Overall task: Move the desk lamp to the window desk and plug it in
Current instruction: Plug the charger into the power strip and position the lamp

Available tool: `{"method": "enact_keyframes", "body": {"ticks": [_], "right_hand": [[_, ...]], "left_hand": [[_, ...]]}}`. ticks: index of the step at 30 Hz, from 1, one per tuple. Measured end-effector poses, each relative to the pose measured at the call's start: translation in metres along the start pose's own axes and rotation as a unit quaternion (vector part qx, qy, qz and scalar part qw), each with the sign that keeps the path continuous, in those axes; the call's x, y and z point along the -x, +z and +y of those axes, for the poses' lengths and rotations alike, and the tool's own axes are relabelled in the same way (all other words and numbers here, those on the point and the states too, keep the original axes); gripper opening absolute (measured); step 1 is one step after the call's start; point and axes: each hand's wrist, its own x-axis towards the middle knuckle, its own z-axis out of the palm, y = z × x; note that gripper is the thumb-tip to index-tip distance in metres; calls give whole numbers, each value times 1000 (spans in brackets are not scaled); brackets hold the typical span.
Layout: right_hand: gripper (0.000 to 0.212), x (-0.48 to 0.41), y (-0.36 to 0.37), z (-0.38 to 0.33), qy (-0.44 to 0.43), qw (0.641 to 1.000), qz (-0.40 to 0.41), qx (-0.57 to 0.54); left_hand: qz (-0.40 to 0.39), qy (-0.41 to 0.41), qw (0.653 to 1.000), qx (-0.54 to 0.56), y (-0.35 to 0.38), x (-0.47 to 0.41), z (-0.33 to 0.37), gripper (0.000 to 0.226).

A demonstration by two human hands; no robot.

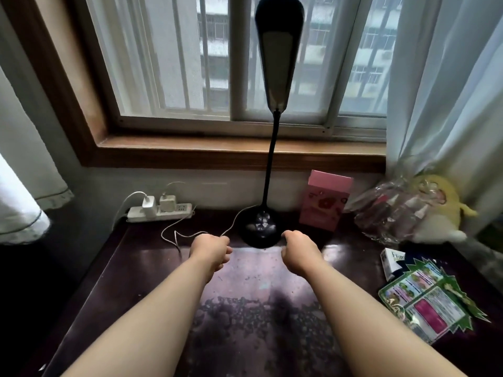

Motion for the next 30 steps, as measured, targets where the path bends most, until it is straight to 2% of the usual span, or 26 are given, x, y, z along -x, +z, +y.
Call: {"method": "enact_keyframes", "body": {"ticks": [6,11,17,24,30], "right_hand": [[36,-21,29,3,-14,1000,6,-9],[41,-44,49,-1,-40,999,13,-15],[47,-66,68,-8,-94,995,8,25],[34,-79,80,-12,-117,990,14,73],[36,-87,84,-13,-132,987,16,95]], "left_hand": [[-7,-2,1000,-1,8,-26,-16,13],[-9,21,1000,-5,10,-50,-24,23],[-8,39,999,-8,14,-73,-29,23],[-10,40,999,-8,16,-89,-35,21],[-8,55,998,-18,18,-96,-37,20]]}}
